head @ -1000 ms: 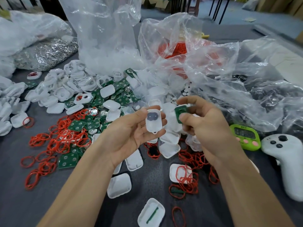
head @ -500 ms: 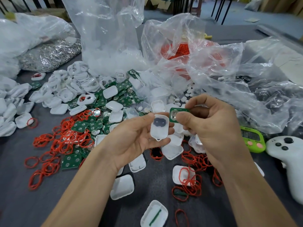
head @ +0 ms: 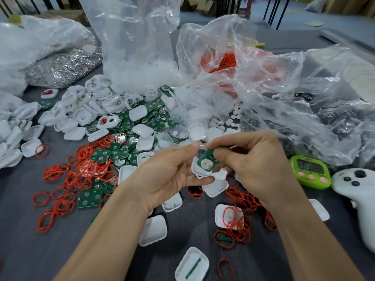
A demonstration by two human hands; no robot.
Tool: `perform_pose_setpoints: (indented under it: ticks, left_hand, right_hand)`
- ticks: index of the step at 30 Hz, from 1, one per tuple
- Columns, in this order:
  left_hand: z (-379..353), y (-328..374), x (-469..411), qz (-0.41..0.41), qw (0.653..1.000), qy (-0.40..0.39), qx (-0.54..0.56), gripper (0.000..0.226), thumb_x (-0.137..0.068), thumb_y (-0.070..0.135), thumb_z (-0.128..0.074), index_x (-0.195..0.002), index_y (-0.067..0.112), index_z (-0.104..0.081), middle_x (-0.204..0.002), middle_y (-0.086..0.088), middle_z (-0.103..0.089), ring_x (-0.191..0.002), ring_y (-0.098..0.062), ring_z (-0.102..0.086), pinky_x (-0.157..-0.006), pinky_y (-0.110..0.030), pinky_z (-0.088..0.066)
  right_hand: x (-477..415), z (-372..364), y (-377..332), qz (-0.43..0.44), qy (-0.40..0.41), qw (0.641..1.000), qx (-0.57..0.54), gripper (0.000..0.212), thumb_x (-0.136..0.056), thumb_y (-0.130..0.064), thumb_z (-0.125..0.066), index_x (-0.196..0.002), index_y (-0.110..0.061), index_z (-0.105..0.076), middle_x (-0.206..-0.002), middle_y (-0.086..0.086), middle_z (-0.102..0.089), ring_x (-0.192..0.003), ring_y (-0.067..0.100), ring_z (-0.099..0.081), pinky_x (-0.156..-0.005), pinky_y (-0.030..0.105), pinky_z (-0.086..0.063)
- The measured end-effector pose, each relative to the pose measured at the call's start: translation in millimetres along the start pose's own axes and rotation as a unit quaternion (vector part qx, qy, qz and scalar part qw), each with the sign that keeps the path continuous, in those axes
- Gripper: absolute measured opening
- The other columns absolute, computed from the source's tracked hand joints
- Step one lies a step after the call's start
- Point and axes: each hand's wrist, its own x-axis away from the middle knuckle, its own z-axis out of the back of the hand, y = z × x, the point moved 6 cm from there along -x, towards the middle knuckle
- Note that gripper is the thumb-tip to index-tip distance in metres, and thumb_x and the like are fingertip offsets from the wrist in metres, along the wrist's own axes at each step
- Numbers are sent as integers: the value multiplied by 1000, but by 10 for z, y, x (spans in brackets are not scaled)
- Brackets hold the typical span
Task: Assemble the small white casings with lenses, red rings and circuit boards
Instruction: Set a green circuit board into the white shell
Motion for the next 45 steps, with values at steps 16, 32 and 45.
perform_pose_setpoints:
  ticks: [16, 32, 45]
  left_hand:
    - [-52, -11, 22, 2, 1000, -5, -26, 33, -89, 33, -57, -91, 13, -83, -99, -15, -77, -91, -26, -77, -68, -32, -63]
    - [-84, -9, 24, 9, 1000, 5, -15, 36, -83, 38, -61, -86, 11, -83, -92, -16, -77, -85, -24, -78, -61, -28, -63]
    - [-93, -4, 28, 16, 1000, 4, -17, 40, -74, 45, -67, -90, 14, -84, -98, -18, -78, -75, -21, -77, -53, -24, -60]
  right_hand:
    - [41, -32, -114, 44, -17, 998, 41, 28, -84, -1, -78, -87, -29, -83, -84, -17, -78, -79, 1, -74, -69, 11, -54]
    - [36, -16, -108, 57, -22, 998, 19, 26, -87, -1, -77, -90, -27, -83, -83, -13, -78, -70, 0, -72, -63, 12, -54]
    - [-26, 66, -71, 37, -15, 997, -72, 28, -86, 3, -74, -85, -23, -84, -66, -2, -74, -56, 10, -62, -56, 19, -50]
